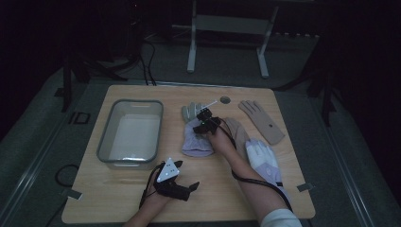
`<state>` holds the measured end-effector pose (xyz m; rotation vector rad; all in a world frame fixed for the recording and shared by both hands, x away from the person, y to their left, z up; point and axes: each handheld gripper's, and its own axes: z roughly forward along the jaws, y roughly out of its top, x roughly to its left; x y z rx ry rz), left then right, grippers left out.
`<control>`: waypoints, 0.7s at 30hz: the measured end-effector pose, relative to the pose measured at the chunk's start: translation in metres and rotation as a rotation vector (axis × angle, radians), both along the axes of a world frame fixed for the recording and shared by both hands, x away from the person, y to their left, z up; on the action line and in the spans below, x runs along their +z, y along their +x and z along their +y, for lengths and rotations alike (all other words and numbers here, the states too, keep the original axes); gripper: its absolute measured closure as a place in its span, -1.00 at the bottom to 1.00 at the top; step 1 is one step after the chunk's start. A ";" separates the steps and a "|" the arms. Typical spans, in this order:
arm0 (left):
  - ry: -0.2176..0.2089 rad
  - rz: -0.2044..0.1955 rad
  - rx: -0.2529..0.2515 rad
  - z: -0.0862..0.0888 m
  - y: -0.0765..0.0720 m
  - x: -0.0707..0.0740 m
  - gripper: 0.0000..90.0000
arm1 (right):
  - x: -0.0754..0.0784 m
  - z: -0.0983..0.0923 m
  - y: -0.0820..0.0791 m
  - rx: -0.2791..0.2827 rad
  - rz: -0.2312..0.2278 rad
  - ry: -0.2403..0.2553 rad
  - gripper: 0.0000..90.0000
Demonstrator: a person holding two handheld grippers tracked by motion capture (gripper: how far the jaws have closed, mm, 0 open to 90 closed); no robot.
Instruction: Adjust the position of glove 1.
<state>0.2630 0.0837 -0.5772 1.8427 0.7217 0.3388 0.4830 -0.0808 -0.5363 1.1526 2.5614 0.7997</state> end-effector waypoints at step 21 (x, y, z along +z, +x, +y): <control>-0.026 -0.036 0.004 0.000 -0.002 0.000 -1.00 | 0.060 -0.064 -0.065 -0.032 -0.054 0.129 0.75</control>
